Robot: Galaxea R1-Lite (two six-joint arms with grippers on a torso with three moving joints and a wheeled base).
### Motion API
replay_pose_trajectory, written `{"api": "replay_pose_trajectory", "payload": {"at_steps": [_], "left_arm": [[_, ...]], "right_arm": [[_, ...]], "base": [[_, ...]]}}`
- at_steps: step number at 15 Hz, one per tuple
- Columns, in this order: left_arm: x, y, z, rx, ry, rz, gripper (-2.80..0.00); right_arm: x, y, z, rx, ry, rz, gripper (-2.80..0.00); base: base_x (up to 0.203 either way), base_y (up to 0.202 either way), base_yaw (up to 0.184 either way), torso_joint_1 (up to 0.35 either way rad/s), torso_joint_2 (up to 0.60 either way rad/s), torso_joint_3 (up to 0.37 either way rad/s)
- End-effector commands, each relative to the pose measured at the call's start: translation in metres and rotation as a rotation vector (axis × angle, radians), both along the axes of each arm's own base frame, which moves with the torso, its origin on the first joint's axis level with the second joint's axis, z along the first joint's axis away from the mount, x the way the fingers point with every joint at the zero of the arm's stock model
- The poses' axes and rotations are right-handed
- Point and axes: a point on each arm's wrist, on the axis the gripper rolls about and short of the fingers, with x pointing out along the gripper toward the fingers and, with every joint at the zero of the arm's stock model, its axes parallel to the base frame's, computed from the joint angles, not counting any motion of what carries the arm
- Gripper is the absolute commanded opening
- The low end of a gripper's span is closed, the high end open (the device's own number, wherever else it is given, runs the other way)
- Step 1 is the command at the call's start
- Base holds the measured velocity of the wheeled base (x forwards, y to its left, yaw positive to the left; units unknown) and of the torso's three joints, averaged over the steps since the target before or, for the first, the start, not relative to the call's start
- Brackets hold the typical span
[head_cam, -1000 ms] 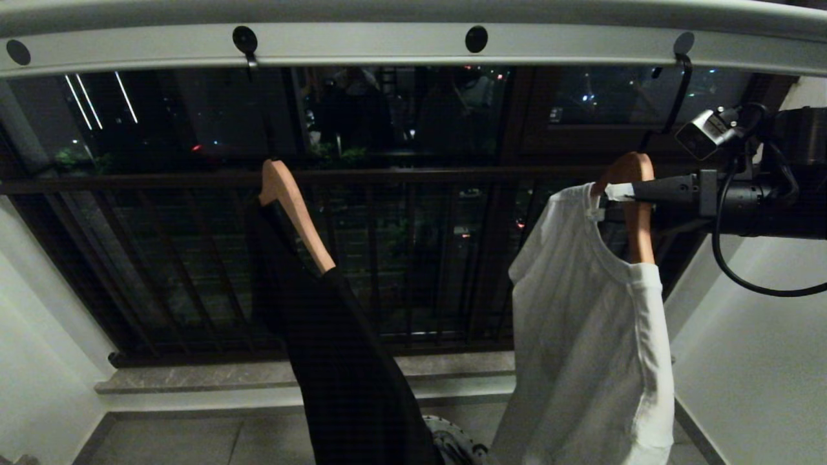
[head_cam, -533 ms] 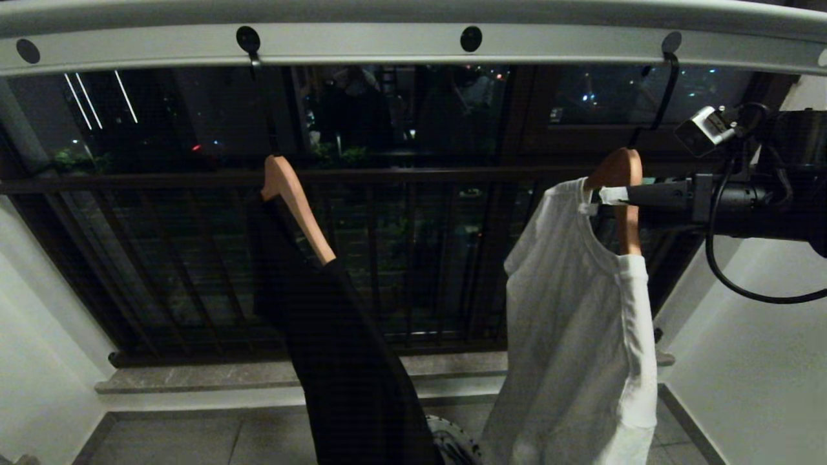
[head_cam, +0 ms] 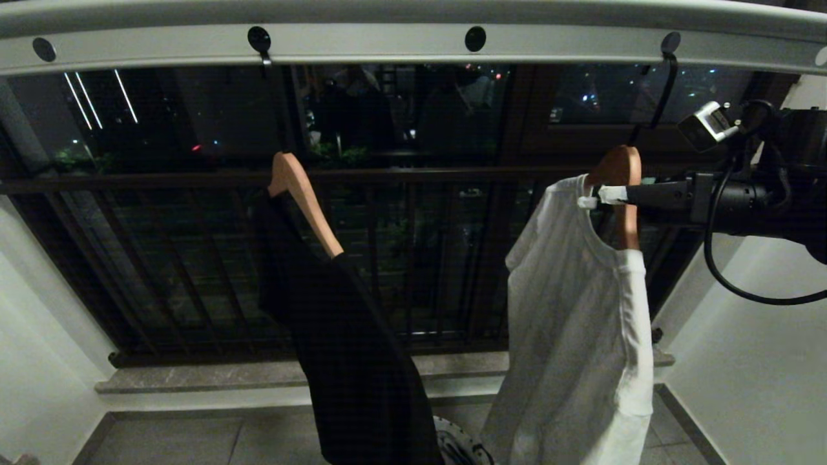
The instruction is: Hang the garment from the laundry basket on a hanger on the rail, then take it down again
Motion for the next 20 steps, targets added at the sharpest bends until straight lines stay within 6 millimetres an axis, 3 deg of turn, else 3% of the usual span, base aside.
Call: {"api": "replay_pose_trajectory", "payload": {"at_steps": [1, 2, 20], "left_arm": [[0.0001, 0.0, -0.0005, 0.001, 0.001, -0.001, -2.8], [0.0001, 0.0, -0.0006, 0.0, 0.001, -0.001, -2.8], [0.0001, 0.0, -0.0005, 0.0, 0.001, 0.0, -2.8]], "right_arm": [[0.0002, 0.0005, 0.0004, 0.001, -0.002, 0.008, 0.0], [0.0002, 0.0, 0.0005, 0.001, -0.003, 0.007, -2.8], [-0.0048, 0.0006, 0.0092, 0.008, -0.002, 0.006, -2.8]], "base": [[0.0, 0.0, 0.0, 0.0, 0.0, 0.0], [0.0, 0.0, 0.0, 0.0, 0.0, 0.0], [0.0, 0.0, 0.0, 0.0, 0.0, 0.0]]}}
